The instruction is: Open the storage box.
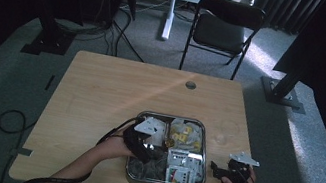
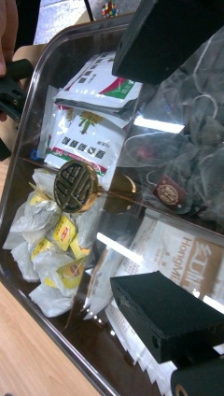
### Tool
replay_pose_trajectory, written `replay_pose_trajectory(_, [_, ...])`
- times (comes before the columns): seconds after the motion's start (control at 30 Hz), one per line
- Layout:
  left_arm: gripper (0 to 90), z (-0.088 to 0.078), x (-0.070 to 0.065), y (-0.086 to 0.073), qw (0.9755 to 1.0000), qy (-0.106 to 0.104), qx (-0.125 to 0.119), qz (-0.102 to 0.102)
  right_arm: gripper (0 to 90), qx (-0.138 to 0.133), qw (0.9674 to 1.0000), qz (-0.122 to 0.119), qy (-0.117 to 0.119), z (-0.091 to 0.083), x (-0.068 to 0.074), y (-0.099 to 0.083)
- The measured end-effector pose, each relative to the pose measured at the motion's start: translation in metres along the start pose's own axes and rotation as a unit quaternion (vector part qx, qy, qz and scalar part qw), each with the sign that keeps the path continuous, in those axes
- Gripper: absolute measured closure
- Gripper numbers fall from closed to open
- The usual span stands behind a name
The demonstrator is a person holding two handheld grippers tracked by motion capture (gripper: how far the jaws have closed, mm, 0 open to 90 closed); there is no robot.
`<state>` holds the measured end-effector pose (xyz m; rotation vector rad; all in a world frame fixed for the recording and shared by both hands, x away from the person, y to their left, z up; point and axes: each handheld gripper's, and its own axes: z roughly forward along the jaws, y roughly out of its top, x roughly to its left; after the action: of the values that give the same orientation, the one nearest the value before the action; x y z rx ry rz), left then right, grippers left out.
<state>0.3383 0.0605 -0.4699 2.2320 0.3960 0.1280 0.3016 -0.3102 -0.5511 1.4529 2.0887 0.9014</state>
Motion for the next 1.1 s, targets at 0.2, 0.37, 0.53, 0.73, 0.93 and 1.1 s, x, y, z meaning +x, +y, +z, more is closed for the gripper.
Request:
replay_pose_trajectory(0.2, [5.0,0.01,-0.001,0.007,0.9998,0.0,0.013,0.012,10.9,0.0,1.0,0.0,0.0,0.0,0.0,0.0])
replay_pose_trajectory(0.37, [6.5,0.018,-0.003,0.014,0.9998,0.001,0.012,0.017,10.9,0.0,1.0,0.0,0.0,0.0,0.0,0.0])
replay_pose_trajectory(0.53, [18.9,0.024,-0.002,0.018,0.9998,0.011,0.014,0.013,10.9,0.0,1.0,0.0,0.0,0.0,0.0,0.0])
replay_pose_trajectory(0.73, [31.7,0.031,-0.004,0.021,0.9991,0.028,0.029,0.016,10.9,0.0,1.0,0.001,0.0,0.0,0.0,0.0])
replay_pose_trajectory(0.93, [40.3,0.036,-0.003,0.02,0.9991,0.026,0.032,0.009,10.9,-0.001,1.0,0.001,0.0,0.0,0.0,0.0])
replay_pose_trajectory(1.1, [48.3,0.037,-0.002,0.021,0.9994,0.023,0.026,0.003,10.9,0.0,1.0,0.0,0.0,0.0,0.0,0.0])
